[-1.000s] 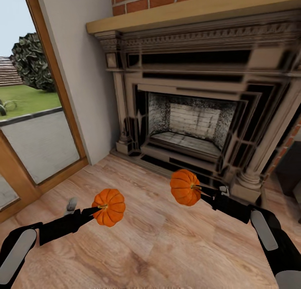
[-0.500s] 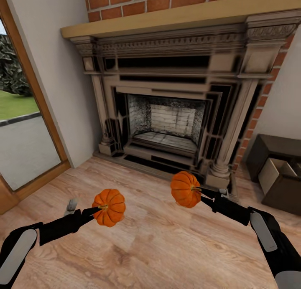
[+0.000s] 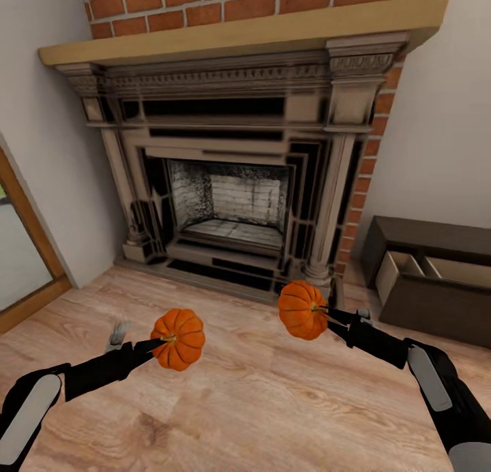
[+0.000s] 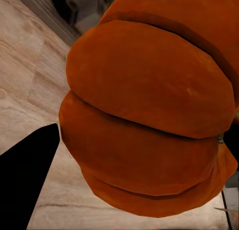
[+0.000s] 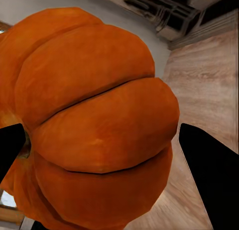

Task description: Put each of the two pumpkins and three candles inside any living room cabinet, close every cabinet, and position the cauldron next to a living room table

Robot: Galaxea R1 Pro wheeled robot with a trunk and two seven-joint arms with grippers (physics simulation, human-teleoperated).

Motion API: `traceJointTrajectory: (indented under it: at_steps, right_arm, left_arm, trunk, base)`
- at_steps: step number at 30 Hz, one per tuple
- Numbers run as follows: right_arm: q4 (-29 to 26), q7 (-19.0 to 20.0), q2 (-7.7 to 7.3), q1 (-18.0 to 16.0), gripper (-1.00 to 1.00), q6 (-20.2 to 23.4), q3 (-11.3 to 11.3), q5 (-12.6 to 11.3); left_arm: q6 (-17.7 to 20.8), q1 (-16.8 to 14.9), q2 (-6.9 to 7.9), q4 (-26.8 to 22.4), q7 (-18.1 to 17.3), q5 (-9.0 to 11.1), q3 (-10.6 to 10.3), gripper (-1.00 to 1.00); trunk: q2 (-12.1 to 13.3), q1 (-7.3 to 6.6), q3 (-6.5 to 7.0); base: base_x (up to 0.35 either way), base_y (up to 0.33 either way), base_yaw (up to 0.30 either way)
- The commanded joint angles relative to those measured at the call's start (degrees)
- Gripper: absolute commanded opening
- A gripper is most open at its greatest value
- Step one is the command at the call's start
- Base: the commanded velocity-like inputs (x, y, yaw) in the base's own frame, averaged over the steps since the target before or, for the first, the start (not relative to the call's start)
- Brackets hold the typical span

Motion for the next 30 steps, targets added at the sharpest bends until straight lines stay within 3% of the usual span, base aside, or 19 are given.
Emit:
traceJointTrajectory:
  at_steps: [1, 18, 23, 30]
  right_arm:
    - [-0.02, 0.03, 0.02, -0.05, -1.0, 0.53, -0.07, -0.64]
    - [-0.02, -0.41, 0.02, -0.05, -1.0, -1.07, -0.07, -0.59]
    - [1.69, 0.08, 0.09, -0.05, -1.0, -0.98, -2.37, -0.72]
    - [2.26, 0.24, 0.11, -0.05, -1.0, -0.97, -2.87, -0.73]
  left_arm:
    - [0.49, -0.03, 0.0, -0.07, -0.16, 0.63, 0.08, -1.0]
    - [0.54, -0.03, 0.0, -0.07, -0.16, 0.61, 0.06, -1.0]
    - [0.47, -0.03, 0.0, -0.07, -0.16, 0.55, 0.13, -1.0]
    - [0.43, -0.03, -0.09, -0.07, -0.16, 0.54, 0.15, -1.0]
  trunk:
    - [-0.02, -0.02, 0.02]
    - [-0.02, -0.02, 0.15]
    - [-0.02, -0.02, 0.27]
    - [-0.02, -0.02, 0.68]
  base:
    - [0.0, -0.279, -0.213]
    - [-0.14, -0.28, -0.024]
    - [-0.063, -0.301, -0.074]
    - [0.103, -0.31, -0.222]
